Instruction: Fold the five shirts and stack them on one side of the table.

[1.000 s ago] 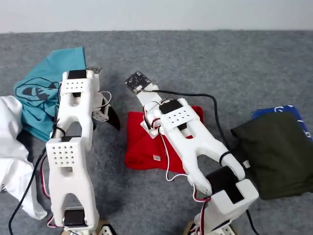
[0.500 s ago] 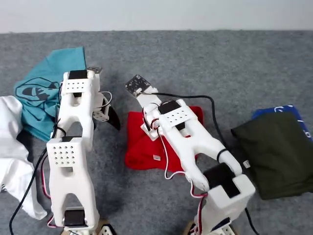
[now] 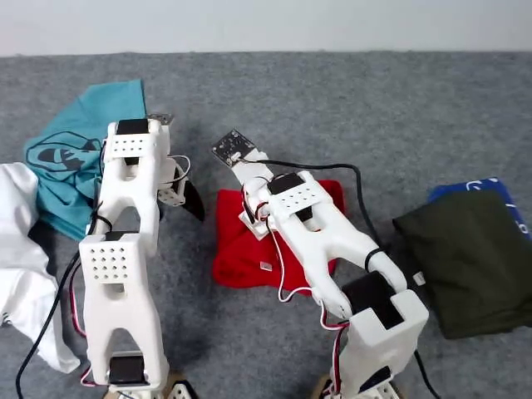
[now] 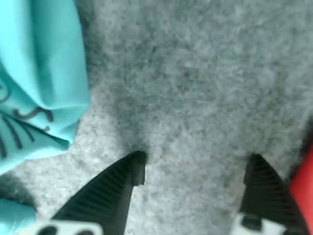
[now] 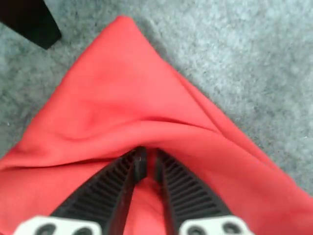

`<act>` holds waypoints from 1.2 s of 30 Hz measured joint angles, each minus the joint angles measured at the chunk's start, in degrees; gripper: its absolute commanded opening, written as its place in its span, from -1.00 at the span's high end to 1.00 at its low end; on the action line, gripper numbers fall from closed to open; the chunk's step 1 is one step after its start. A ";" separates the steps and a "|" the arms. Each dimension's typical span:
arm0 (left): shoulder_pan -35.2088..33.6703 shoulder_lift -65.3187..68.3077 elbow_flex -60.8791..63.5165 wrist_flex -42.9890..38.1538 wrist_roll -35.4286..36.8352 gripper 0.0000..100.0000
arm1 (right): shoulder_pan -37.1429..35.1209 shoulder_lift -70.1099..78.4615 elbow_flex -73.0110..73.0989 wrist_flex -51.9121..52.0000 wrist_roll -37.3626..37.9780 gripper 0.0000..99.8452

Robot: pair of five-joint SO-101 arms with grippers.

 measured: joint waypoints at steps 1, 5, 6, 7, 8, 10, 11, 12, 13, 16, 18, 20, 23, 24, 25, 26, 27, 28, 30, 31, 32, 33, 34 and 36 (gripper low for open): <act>0.00 0.00 0.00 0.00 0.00 0.35 | 0.00 0.00 0.00 0.00 0.62 0.98; 0.00 0.00 0.00 0.00 0.00 0.35 | 1.05 0.00 0.00 0.53 2.11 0.98; 0.00 0.00 0.00 0.00 0.00 0.35 | 1.05 0.00 0.00 0.97 2.11 0.98; 0.00 0.00 0.00 0.00 0.00 0.35 | 0.97 -0.26 0.00 1.49 2.29 0.98; 0.00 0.00 0.00 0.00 0.00 0.35 | 0.79 -0.97 0.00 2.11 2.29 0.98; 0.00 0.00 0.00 0.00 0.00 0.35 | 0.97 -2.99 0.00 3.52 2.55 0.98; 0.00 0.00 0.00 0.00 0.00 0.35 | 1.23 -4.13 0.00 4.48 2.64 0.98; 0.00 0.00 0.00 0.00 0.00 0.35 | 1.41 -5.36 0.00 5.54 2.64 0.98; 0.00 0.00 0.00 0.00 0.00 0.35 | 1.41 -6.51 0.00 6.95 2.64 0.98; 0.00 0.00 0.00 0.00 0.00 0.35 | 1.41 -9.05 0.00 11.43 2.73 0.98; 0.00 0.00 0.00 0.00 0.00 0.35 | 1.41 -10.02 0.00 14.42 2.73 0.98; 0.00 0.00 0.00 0.00 0.00 0.35 | 1.41 -10.46 0.00 17.41 2.73 0.98; 0.00 0.00 0.00 0.00 0.00 0.35 | 1.41 -10.55 0.00 21.27 2.73 0.98; 0.00 0.00 0.00 0.00 0.00 0.35 | 1.41 -10.55 0.00 22.68 2.73 0.98; 0.00 0.00 0.00 0.00 0.00 0.35 | 1.41 -10.64 0.00 23.38 2.73 0.98; 0.00 0.00 0.00 0.00 0.00 0.35 | 1.41 -10.81 0.35 23.47 3.08 0.98; 0.00 0.00 0.00 0.00 0.00 0.35 | 1.41 -11.25 1.05 23.65 3.69 0.98; 0.00 0.00 0.00 0.00 0.00 0.35 | 1.67 -11.87 2.11 23.65 4.57 0.98; 0.00 0.00 0.00 0.00 0.00 0.35 | 2.81 -13.54 5.01 23.65 5.71 0.98; 0.00 0.00 0.00 0.00 0.00 0.35 | 3.60 -14.68 6.77 23.12 6.33 0.98; 0.00 0.00 0.00 0.00 0.00 0.35 | 4.31 -16.00 8.44 22.42 6.68 0.97; 0.00 0.00 0.00 0.00 0.00 0.35 | 4.92 -17.41 9.85 21.71 6.95 0.95; 0.00 0.00 0.00 0.00 0.00 0.35 | 5.45 -19.08 11.08 21.01 7.21 0.92; 0.00 0.00 0.00 0.00 0.00 0.35 | 5.63 -22.77 12.92 20.22 7.30 0.80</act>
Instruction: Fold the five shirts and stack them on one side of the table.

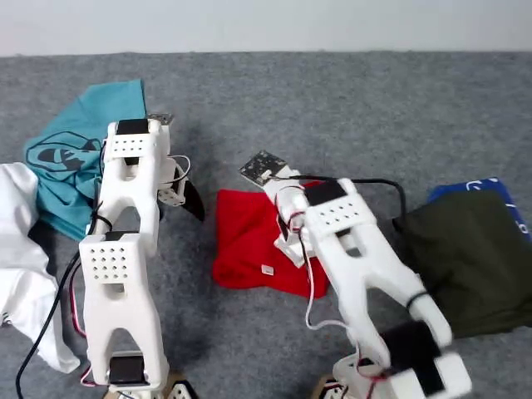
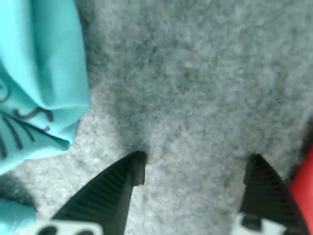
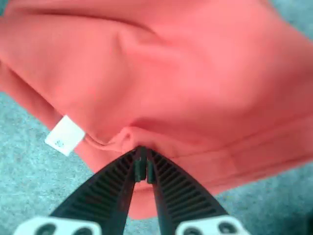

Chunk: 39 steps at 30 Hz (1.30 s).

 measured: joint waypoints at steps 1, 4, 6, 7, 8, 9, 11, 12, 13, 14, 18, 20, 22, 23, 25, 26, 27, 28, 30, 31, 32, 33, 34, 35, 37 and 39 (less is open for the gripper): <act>0.00 0.00 0.00 0.00 0.00 0.35 | 0.00 -1.58 0.44 0.00 0.00 0.74; 0.00 0.00 0.00 0.00 0.00 0.35 | -0.18 -6.51 2.11 0.00 0.18 0.67; 0.00 0.00 0.00 0.00 0.00 0.35 | -0.09 -8.88 3.52 0.00 0.18 0.67; 0.00 0.00 0.00 0.00 0.00 0.35 | -0.09 -9.85 4.48 0.00 0.18 0.67; 0.00 0.00 0.00 0.00 0.00 0.35 | -0.18 -10.46 5.36 0.00 0.18 0.67; 0.00 0.00 0.00 0.00 0.00 0.35 | -0.18 -10.99 6.51 0.00 0.18 0.66; 0.00 0.00 0.00 0.00 0.09 0.35 | -0.18 -11.43 8.18 0.00 -0.09 0.66; 0.00 0.00 0.00 0.00 0.09 0.35 | -0.18 -11.60 8.62 0.00 -0.62 0.66; 0.00 0.00 0.00 0.00 0.09 0.35 | -0.44 -11.69 8.70 0.00 -0.97 0.66; 0.00 0.00 0.00 0.00 0.09 0.35 | -0.70 -11.69 8.70 0.00 -1.23 0.67; 0.00 0.00 0.00 0.00 0.09 0.35 | -1.14 -11.78 9.23 0.00 -1.58 0.67; 0.00 0.00 0.00 0.00 0.09 0.35 | -1.05 -11.78 9.93 0.00 -1.58 0.67; 0.00 0.00 0.00 0.00 0.09 0.35 | -1.23 -11.78 10.64 0.00 -1.58 0.67; 0.00 0.00 0.00 0.00 0.09 0.35 | -1.23 -11.78 10.81 0.00 -1.58 0.67; 0.00 0.00 0.00 0.00 0.09 0.35 | -1.23 -11.78 11.69 -0.35 -1.58 0.67; 0.00 0.00 0.00 0.00 0.09 0.35 | -1.23 -11.78 12.22 -0.97 -1.58 0.67; 0.00 0.00 0.00 0.00 0.09 0.35 | -1.23 -11.78 13.01 -1.76 -1.58 0.67; 0.00 0.00 0.00 0.00 0.09 0.35 | -1.23 -11.78 13.63 -2.64 -1.58 0.67; 0.00 0.00 0.00 0.00 0.09 0.35 | -1.23 -11.78 15.30 -4.40 -1.58 0.69; 0.00 0.00 0.00 0.00 0.09 0.35 | -1.23 -11.78 16.09 -5.19 -1.58 0.73; 0.00 0.00 0.00 0.00 0.09 0.35 | -1.14 -11.78 16.53 -5.98 -1.58 0.80; 0.00 0.00 0.00 0.00 0.09 0.35 | -1.14 -11.78 16.62 -6.77 -1.58 0.87; 0.00 0.00 0.00 0.00 0.09 0.35 | -1.14 -11.78 16.88 -7.38 -1.58 0.94; 0.00 0.00 0.00 0.00 0.09 0.35 | -1.14 -11.78 16.88 -7.82 -1.41 0.99; 0.00 0.00 0.00 0.00 0.09 0.35 | -1.05 -11.78 16.88 -8.53 0.18 0.96; 0.00 0.00 0.00 0.00 0.09 0.35 | -1.05 -11.78 16.88 -8.62 1.23 0.98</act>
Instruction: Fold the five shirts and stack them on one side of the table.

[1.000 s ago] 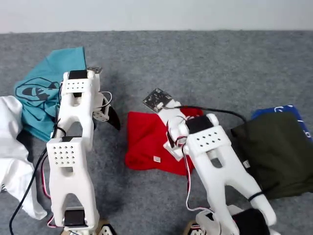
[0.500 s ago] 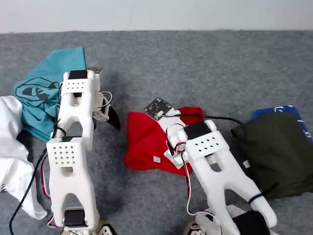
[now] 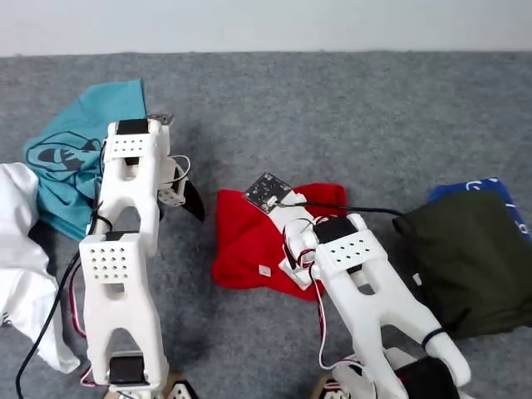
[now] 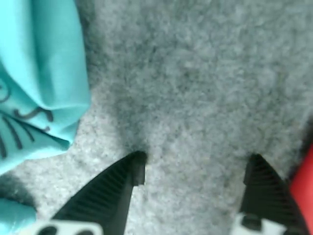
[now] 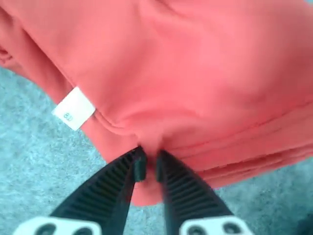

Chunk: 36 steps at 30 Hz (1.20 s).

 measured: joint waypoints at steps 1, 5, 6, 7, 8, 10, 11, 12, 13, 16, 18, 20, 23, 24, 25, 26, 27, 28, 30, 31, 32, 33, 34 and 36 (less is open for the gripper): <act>0.00 0.00 0.00 0.00 0.00 0.35 | 0.00 0.00 0.00 0.00 0.26 0.98; 0.00 0.00 0.00 0.00 0.00 0.35 | 1.05 0.00 0.00 0.00 0.97 0.98; 0.00 0.00 0.00 0.00 0.00 0.35 | 1.49 0.00 0.00 0.18 0.97 0.98; 0.00 0.00 0.00 0.00 0.00 0.35 | 1.67 0.00 0.00 0.79 0.97 0.98; 0.00 0.00 0.00 0.00 0.00 0.35 | 1.76 0.00 0.00 1.23 0.97 0.98; 0.00 0.00 0.00 0.00 0.00 0.35 | 1.85 -0.18 0.00 3.08 0.97 0.98; 0.00 0.00 0.00 0.00 0.00 0.35 | 2.02 -0.18 0.00 3.78 1.14 0.98; 0.00 0.00 0.00 0.00 0.00 0.35 | 2.20 -0.18 0.00 4.66 1.85 0.98; 0.00 0.00 0.00 0.00 0.00 0.35 | 2.20 -0.18 0.00 5.54 2.90 0.98; 0.00 0.00 0.00 0.00 0.00 0.35 | 2.20 -0.18 0.00 7.91 4.57 0.98; 0.00 0.00 0.00 0.00 0.00 0.35 | 2.20 -0.18 0.00 9.58 5.89 0.98; 0.00 0.00 0.00 0.00 0.00 0.35 | 2.11 -0.18 0.00 11.08 7.12 0.98; 0.00 0.00 0.00 0.00 0.00 0.35 | 3.43 -0.18 0.00 12.40 9.23 0.98; 0.00 0.00 0.00 0.00 0.00 0.35 | 4.22 -0.18 0.00 12.48 10.02 0.98; 0.00 0.00 0.00 0.00 0.00 0.35 | 5.27 -0.18 0.00 12.48 10.81 0.98; 0.00 0.00 0.00 0.00 0.00 0.35 | 6.33 -0.18 0.00 12.48 11.69 0.97; 0.00 0.00 0.00 0.00 0.00 0.35 | 7.30 -0.18 0.00 12.48 12.48 0.97; 0.00 0.00 0.00 0.00 0.00 0.35 | 8.35 -0.18 0.00 12.48 13.19 0.97; 0.00 0.00 0.00 0.00 0.00 0.35 | 9.41 -0.18 0.00 12.48 13.89 0.94; 0.00 0.00 0.00 0.00 0.00 0.35 | 9.76 -0.18 0.00 12.48 13.98 0.89; 0.00 0.00 0.00 0.00 0.00 0.35 | 9.85 -0.18 0.00 12.48 13.98 0.81; 0.00 0.00 0.00 0.00 0.00 0.35 | 9.93 -0.18 0.00 12.48 13.98 0.73; 0.00 0.00 0.00 0.00 0.00 0.35 | 9.93 -0.18 0.00 12.66 13.98 0.66; 0.00 0.00 0.00 0.00 0.00 0.35 | 10.46 -0.18 -0.18 13.45 13.63 0.58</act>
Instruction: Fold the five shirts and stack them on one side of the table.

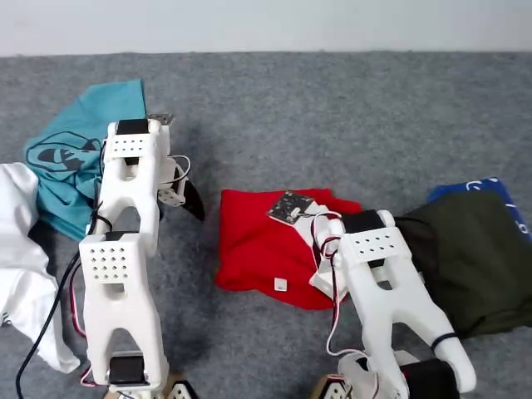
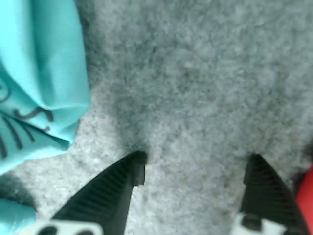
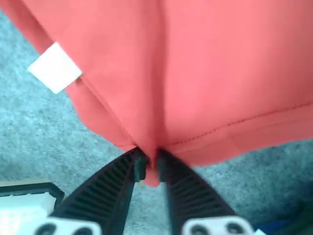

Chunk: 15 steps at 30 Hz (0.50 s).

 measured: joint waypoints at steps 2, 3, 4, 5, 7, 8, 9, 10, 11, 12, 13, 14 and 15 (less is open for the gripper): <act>0.00 0.00 0.00 0.00 0.00 0.35 | 1.14 -1.67 -1.76 1.14 -2.90 0.57; 0.00 0.00 0.00 0.00 0.00 0.35 | 1.76 -3.16 -3.43 1.76 -4.22 0.57; 0.00 0.00 0.00 0.00 0.00 0.35 | 2.55 -4.75 -5.27 2.20 -5.10 0.57; 0.00 0.00 0.00 0.00 0.00 0.35 | 3.52 -6.15 -7.03 2.20 -5.71 0.57; 0.00 0.00 0.00 0.00 0.00 0.35 | 5.10 -8.35 -9.32 1.67 -7.03 0.57; 0.09 0.18 -0.62 0.26 0.00 0.35 | 5.71 -8.70 -9.76 0.18 -8.00 0.57; 0.35 0.00 -1.58 1.14 0.00 0.35 | 6.33 -8.70 -9.85 -1.41 -9.05 0.57; 0.53 -0.26 -2.46 2.11 0.00 0.35 | 7.03 -8.53 -9.85 -3.16 -10.11 0.57; 0.97 -0.53 -2.90 2.29 0.00 0.35 | 7.65 -8.00 -9.85 -5.27 -11.16 0.58; 1.58 -1.41 -2.90 2.20 0.00 0.35 | 8.09 -7.03 -9.85 -7.30 -12.31 0.58; 2.37 -2.55 -2.81 2.29 0.00 0.35 | 8.09 -5.63 -9.85 -9.41 -13.54 0.58; 3.25 -4.22 -1.85 2.46 -0.09 0.35 | 8.00 -3.96 -9.85 -11.34 -14.59 0.58; 4.22 -6.15 -0.44 2.55 -0.18 0.35 | 7.82 -1.93 -9.85 -13.27 -15.74 0.58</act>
